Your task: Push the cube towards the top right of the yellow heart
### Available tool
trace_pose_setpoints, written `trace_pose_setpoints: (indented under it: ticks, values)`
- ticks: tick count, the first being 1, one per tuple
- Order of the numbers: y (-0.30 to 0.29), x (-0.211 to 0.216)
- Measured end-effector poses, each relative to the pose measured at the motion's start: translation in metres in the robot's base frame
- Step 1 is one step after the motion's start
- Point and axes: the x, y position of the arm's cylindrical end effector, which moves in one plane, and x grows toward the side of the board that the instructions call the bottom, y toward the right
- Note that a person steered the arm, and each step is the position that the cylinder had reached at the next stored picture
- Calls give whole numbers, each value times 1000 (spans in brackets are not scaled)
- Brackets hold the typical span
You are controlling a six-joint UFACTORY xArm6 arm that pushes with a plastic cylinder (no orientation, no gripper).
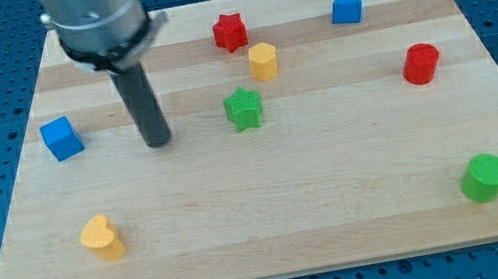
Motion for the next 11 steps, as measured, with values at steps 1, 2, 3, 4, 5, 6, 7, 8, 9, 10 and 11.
trace_pose_setpoints:
  ticks: [1, 2, 3, 4, 5, 6, 7, 8, 9, 10, 11]
  values:
    - [-56, -39]
    - [-113, -44]
    - [-153, -35]
    - [-105, -7]
    - [-22, 11]
    - [25, 30]
    - [42, 35]
    - [64, 30]
    - [100, 40]
    - [117, 64]
    - [102, 82]
